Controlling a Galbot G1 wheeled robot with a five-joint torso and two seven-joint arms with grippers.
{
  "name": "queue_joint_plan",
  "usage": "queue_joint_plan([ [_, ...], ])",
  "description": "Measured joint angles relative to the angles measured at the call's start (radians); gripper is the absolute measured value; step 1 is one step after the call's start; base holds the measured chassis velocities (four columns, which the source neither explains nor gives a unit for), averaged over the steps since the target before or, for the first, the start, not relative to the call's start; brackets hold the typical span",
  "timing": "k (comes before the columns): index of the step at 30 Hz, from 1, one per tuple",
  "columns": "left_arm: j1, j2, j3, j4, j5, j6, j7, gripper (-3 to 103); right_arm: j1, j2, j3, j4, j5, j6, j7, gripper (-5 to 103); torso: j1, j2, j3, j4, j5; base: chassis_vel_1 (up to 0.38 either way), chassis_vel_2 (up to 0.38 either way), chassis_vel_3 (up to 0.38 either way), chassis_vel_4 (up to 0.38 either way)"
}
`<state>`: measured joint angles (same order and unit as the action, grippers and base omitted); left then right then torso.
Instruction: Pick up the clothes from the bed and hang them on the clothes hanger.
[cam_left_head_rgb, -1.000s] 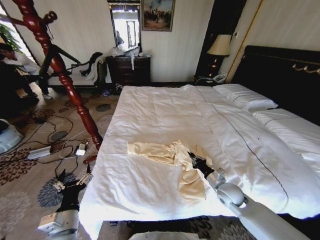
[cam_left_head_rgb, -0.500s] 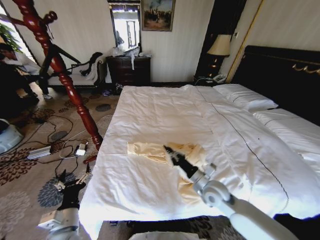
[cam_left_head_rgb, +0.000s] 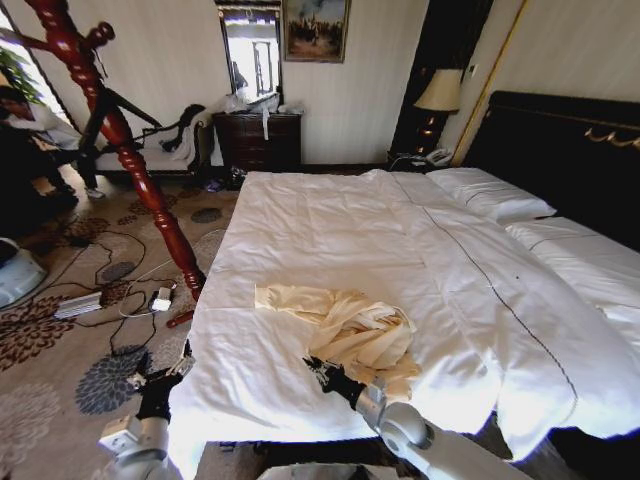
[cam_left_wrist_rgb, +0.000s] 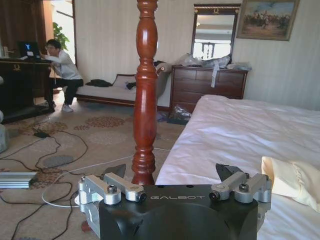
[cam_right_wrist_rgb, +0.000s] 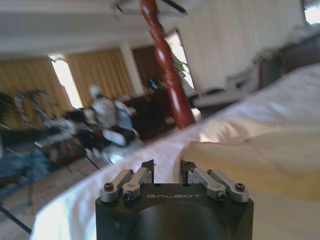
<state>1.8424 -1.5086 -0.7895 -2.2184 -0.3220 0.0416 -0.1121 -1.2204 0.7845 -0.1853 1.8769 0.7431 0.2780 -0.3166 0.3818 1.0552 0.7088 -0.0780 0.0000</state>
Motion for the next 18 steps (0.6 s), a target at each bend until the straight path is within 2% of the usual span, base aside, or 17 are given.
queue_joint_plan([
  [1,0.000,0.000,0.000,0.000,0.000,0.000,0.000,100,0.000,0.000,0.000,0.000,0.000,0.000,0.000,27,0.000,0.000,0.000,0.0000,0.0000,0.000,0.000,0.000,0.000],
  [4,-0.011,0.018,0.013,0.024,0.005,0.001,0.001,100,-0.031,-0.039,0.103,0.019,0.053,0.074,-0.172,43,0.000,0.000,0.000,0.0002,0.0001,0.000,0.000,0.000,0.000],
  [5,-0.011,0.018,0.013,0.024,0.005,0.001,0.001,100,-0.031,-0.039,0.103,0.019,0.053,0.074,-0.172,43,0.000,0.000,0.000,0.0002,0.0001,0.000,0.000,0.000,0.000],
  [6,-0.017,0.023,0.017,0.034,0.008,0.001,0.002,100,-0.044,-0.053,0.145,0.021,0.063,0.086,-0.227,43,0.000,0.000,0.000,0.0002,0.0000,0.000,0.000,0.000,0.000],
  [7,-0.028,0.026,0.024,0.046,0.011,0.001,0.002,100,-0.063,-0.068,0.199,0.019,0.048,0.087,-0.278,48,0.000,0.000,0.000,0.0000,-0.0004,0.000,0.000,0.000,0.000],
  [10,-0.044,0.027,0.037,0.060,0.011,0.002,0.002,100,-0.085,-0.080,0.241,0.006,-0.004,0.076,-0.306,60,0.000,0.000,0.000,0.0002,-0.0002,0.000,0.000,0.000,0.000],
  [12,-0.057,0.026,0.050,0.071,0.011,0.006,0.002,100,-0.109,-0.084,0.241,-0.006,-0.084,0.028,-0.257,71,0.000,0.000,0.000,0.0000,0.0001,0.000,0.000,0.000,0.000],
  [13,-0.061,0.026,0.054,0.073,0.010,0.008,0.001,100,-0.116,-0.083,0.231,-0.010,-0.132,-0.007,-0.187,76,0.000,0.000,0.000,-0.0001,0.0001,0.000,0.000,0.000,0.000],
  [14,-0.061,0.026,0.054,0.073,0.010,0.008,0.001,100,-0.116,-0.083,0.231,-0.010,-0.132,-0.007,-0.187,76,0.000,0.000,0.000,-0.0001,0.0001,0.000,0.000,0.000,0.000],
  [15,-0.063,0.027,0.057,0.074,0.008,0.009,0.001,100,-0.119,-0.079,0.220,-0.014,-0.181,-0.054,-0.099,76,0.000,0.000,0.000,-0.0002,0.0000,0.000,0.000,0.000,0.000],
  [16,-0.063,0.031,0.058,0.074,0.004,0.011,0.000,100,-0.117,-0.070,0.209,-0.019,-0.230,-0.122,0.006,81,0.000,0.000,0.000,0.0000,0.0002,0.000,0.000,0.000,0.000],
  [18,-0.063,0.042,0.057,0.073,-0.008,0.014,-0.004,100,-0.108,-0.059,0.201,-0.022,-0.253,-0.241,0.175,91,0.000,0.000,0.000,0.0003,0.0003,0.000,0.000,0.000,0.000],
])
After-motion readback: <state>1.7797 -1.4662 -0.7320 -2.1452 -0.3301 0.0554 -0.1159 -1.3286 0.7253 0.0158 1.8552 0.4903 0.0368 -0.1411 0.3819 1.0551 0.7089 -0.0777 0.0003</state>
